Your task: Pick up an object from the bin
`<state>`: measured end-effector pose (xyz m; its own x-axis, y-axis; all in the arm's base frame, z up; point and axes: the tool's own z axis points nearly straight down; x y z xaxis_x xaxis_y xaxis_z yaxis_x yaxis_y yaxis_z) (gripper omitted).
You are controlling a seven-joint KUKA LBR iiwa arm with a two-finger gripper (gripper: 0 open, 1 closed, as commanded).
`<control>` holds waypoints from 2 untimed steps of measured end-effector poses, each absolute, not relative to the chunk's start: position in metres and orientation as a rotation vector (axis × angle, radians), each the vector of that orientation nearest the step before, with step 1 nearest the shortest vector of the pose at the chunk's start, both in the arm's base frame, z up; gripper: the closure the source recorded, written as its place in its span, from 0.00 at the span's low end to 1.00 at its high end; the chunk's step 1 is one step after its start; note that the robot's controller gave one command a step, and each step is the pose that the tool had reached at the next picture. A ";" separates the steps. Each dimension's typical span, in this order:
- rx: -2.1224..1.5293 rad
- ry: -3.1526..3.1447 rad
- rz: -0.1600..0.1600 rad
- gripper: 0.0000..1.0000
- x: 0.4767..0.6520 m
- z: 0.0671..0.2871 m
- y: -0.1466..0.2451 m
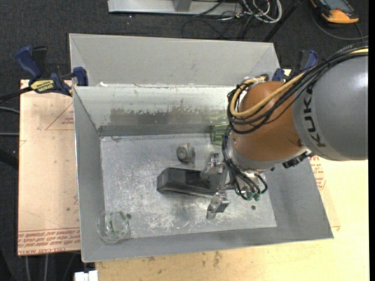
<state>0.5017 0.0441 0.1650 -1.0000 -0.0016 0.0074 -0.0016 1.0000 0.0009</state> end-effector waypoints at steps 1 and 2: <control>-0.001 -3.141 -0.002 0.00 0.504 0.168 0.044; -0.195 -3.160 -0.004 0.00 0.531 0.120 0.055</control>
Offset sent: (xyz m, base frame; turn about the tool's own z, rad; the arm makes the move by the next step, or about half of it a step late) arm 0.0375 0.0201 -0.0950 0.2086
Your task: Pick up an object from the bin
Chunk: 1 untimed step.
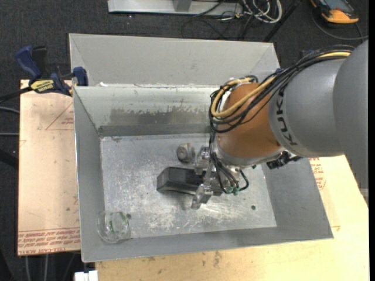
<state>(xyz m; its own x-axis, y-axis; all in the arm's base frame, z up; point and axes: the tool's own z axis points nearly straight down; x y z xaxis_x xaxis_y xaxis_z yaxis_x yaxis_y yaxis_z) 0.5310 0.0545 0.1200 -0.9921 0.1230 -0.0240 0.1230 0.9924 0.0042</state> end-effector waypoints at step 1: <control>0.202 3.116 0.004 0.00 0.528 0.124 0.054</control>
Offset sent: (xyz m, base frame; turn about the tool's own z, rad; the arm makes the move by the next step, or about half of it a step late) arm 0.0097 0.0107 -0.0073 0.2989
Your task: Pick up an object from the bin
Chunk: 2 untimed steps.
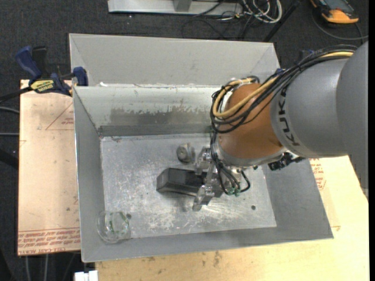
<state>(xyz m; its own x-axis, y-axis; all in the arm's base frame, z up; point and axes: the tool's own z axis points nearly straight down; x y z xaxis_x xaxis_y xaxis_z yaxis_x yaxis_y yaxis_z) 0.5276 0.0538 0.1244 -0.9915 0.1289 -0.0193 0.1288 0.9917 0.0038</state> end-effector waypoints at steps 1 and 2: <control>0.492 3.075 0.008 0.00 0.541 0.123 0.059; 0.530 3.059 0.008 0.00 0.544 0.086 0.065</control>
Offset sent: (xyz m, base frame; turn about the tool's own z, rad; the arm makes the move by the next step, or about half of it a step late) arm 0.0056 0.0149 -0.0544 0.1976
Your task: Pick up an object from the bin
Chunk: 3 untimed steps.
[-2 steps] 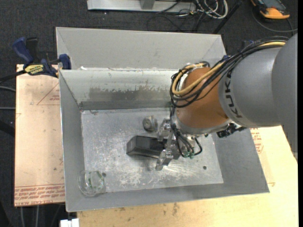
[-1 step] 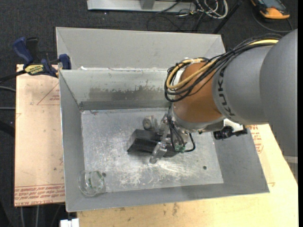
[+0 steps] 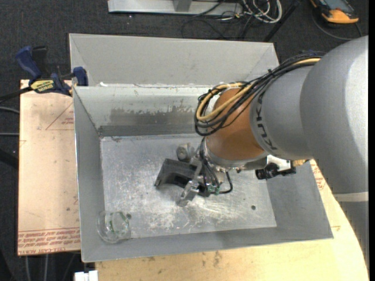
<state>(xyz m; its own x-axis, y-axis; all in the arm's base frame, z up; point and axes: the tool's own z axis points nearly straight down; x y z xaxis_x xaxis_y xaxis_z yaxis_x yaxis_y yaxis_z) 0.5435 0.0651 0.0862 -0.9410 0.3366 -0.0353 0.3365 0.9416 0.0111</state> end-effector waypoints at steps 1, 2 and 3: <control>0.516 3.084 0.005 1.00 0.538 0.086 0.066; 0.516 3.084 0.005 1.00 0.538 0.086 0.066; 0.518 3.096 0.001 1.00 0.535 0.090 0.066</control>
Offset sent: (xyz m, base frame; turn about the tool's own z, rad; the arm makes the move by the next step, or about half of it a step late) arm 0.0000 0.0000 0.0000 0.0000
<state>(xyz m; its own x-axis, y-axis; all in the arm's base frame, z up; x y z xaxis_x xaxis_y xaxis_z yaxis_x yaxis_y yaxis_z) 0.5352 0.0658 0.0899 -0.9455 0.3255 -0.0028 0.3255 0.9456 0.0010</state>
